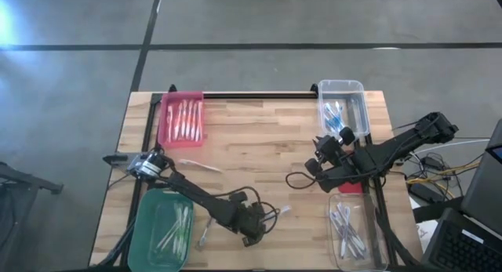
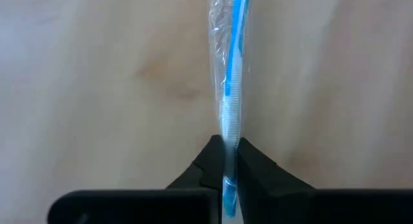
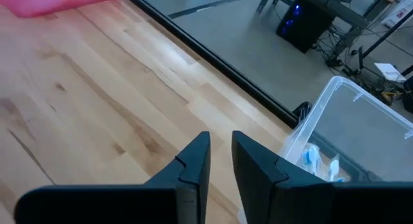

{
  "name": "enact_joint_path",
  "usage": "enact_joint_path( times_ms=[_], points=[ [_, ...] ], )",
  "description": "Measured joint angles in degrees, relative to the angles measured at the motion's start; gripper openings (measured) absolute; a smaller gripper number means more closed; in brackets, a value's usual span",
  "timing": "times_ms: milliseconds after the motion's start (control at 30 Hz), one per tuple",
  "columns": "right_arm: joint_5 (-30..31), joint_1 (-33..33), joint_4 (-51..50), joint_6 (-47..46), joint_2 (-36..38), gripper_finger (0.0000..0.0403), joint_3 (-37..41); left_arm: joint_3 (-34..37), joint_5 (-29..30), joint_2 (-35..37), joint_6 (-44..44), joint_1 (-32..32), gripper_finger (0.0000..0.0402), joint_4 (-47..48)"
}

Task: Pick & Place Toothbrushes
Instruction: Put the blue toothbrush into the top transparent bin

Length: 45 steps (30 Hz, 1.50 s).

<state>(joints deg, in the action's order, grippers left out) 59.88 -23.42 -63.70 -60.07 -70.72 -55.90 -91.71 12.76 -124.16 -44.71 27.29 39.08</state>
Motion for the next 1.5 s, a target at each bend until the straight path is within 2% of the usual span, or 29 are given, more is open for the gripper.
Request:
enact_joint_path(
  times_ms=[133,367,467,600,700,800,900,1000,1133,1267,1400,1500],
  points=[
    [0.0,-0.7,0.0,0.0,0.0,0.005,0.0,0.6,5.7,3.0,-1.2,-0.1,0.0021,9.0],
    [0.1,-0.7,0.0,-1.1,0.0,0.0044,0.1,0.5,25.2,13.2,-10.7,-0.1,0.0021,24.8],
    [0.8,-0.7,1.2,-1.0,0.0,0.005,0.3,1.5,32.2,17.8,-11.8,-0.2,0.0021,25.1],
    [7.0,-2.3,7.8,1.8,0.0,0.0062,2.3,3.2,41.2,24.9,-11.9,-0.6,0.002,24.0],
    [10.1,-3.9,13.5,6.6,0.0,0.007,3.3,6.0,45.5,29.1,-11.5,-0.8,0.002,21.6],
    [10.8,-4.9,17.5,10.4,0.0,0.0077,3.4,9.6,49.3,34.0,-8.3,-1.2,0.002,16.0],
    [10.9,-5.5,22.3,14.4,0.0,0.0084,3.5,14.5,49.6,37.9,-2.0,-2.1,0.002,6.9],
    [10.7,-5.9,28.2,19.6,-0.4,0.009,3.7,20.7,47.4,41.1,7.1,-3.3,0.002,-5.9],
    [8.4,-6.1,36.6,27.8,-1.2,0.0102,4.1,29.9,40.5,45.3,19.2,-5.5,0.002,-27.3],
    [3.6,-6.1,45.3,36.3,-1.7,0.0117,4.5,38.3,32.4,48.1,26.9,-7.5,0.002,-45.2],
    [-0.1,-6.1,55.8,44.5,-1.7,0.0135,5.9,44.2,27.1,49.9,30.6,-8.3,0.0024,-56.8],
    [-3.4,-6.0,65.3,50.9,-1.7,0.0149,7.8,47.4,25.0,50.2,33.0,-8.3,0.0024,-61.4]
  ],
)
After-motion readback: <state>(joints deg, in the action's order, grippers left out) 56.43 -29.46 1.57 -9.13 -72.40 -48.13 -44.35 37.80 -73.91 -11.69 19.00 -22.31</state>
